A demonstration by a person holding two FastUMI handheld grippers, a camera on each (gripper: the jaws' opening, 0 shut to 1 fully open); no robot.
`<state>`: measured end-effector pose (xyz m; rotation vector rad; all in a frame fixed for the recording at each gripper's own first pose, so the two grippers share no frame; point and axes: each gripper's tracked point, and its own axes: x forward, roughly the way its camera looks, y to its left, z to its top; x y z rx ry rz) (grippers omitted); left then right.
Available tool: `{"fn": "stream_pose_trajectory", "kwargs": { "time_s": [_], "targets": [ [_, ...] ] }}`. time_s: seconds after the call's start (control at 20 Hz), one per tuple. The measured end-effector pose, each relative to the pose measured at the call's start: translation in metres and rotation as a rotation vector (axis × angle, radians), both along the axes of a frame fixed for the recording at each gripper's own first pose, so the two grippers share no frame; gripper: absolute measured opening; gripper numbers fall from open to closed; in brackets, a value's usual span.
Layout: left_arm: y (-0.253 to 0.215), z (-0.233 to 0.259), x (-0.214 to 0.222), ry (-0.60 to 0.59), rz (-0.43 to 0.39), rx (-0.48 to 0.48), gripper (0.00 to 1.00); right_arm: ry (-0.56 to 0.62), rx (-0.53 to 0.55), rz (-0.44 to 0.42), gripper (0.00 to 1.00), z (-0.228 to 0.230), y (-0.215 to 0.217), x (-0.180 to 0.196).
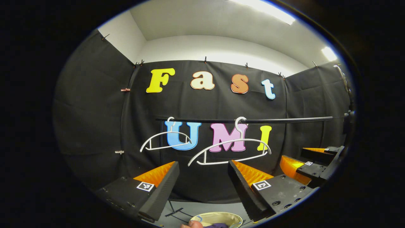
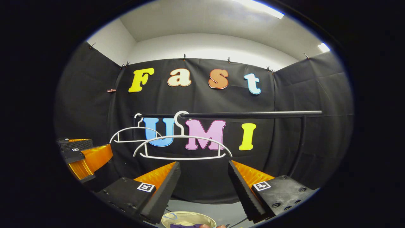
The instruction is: Grasp the clothes on the hanger with both hands and then place them into the laundry hamper below.
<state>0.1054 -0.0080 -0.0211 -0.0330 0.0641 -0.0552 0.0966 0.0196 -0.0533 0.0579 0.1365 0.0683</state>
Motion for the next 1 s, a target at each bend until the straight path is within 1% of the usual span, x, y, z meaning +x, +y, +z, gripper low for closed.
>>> {"fn": "stream_pose_trajectory", "kwargs": {
  "time_s": [1.0],
  "targets": [
    [0.0019,-0.0007,0.0013,-0.001,0.005,0.003,0.97,-0.009,-0.005,-0.003,0.96,0.003,-0.0001,0.001]
  ]
}}
